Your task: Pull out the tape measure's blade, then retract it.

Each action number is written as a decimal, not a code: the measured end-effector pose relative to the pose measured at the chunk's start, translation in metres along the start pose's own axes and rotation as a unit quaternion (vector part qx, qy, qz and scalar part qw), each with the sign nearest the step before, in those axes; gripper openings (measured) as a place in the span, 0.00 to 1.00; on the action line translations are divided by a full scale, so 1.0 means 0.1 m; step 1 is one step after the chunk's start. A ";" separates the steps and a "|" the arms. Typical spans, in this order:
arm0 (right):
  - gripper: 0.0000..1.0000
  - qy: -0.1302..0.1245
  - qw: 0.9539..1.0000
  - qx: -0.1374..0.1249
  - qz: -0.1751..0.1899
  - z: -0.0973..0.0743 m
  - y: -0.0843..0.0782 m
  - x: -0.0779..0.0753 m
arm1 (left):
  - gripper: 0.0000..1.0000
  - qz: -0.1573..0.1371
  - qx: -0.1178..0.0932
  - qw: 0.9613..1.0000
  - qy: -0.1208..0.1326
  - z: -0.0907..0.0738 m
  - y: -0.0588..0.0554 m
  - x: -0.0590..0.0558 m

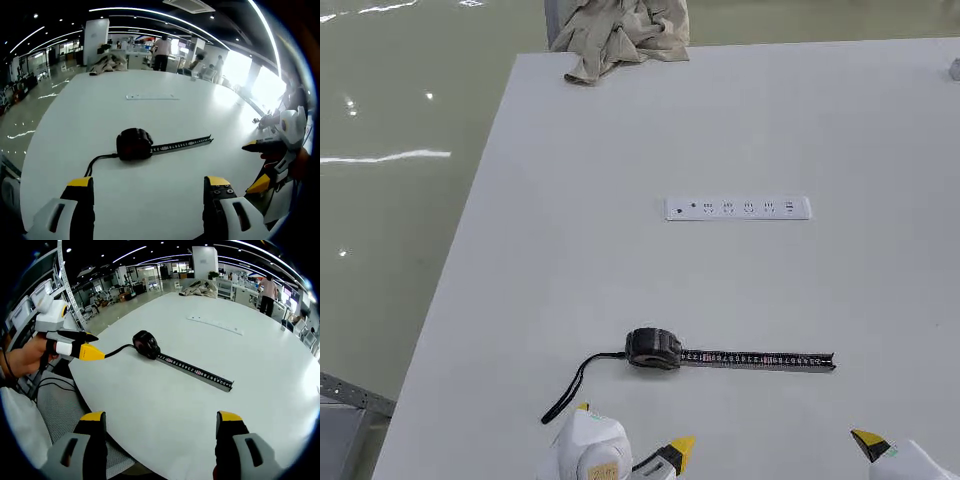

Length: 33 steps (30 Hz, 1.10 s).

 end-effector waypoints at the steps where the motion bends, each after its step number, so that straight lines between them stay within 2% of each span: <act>1: 0.93 0.001 1.000 0.000 -0.001 0.01 0.01 0.00 | 0.88 0.000 0.000 1.000 0.001 0.01 0.00 0.01; 11: 0.93 -0.003 1.000 0.001 -0.009 0.12 -0.01 -0.09 | 0.84 0.000 -0.005 1.000 0.017 0.11 0.04 0.06; 16: 0.93 0.000 0.999 0.010 -0.031 0.17 -0.07 -0.14 | 0.84 -0.002 -0.011 1.000 0.028 0.19 0.11 0.09; 21: 0.93 0.001 0.999 0.009 -0.042 0.23 -0.05 -0.21 | 0.84 -0.002 -0.014 0.999 0.034 0.27 0.16 0.10; 33: 0.92 0.001 0.998 0.010 -0.062 0.36 0.00 -0.36 | 0.84 -0.004 -0.011 0.999 0.044 0.38 0.18 0.10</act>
Point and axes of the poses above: the centre of the closed fingertips' face, and the gripper's own axes: z roughly forward along the fingers, x roughly to its left, y roughly out of its top, the point moved 1 cm from there along -z, roughly backward along the fingers, and after that the axes turned 15 degrees about -y, right-handed, at the moved point
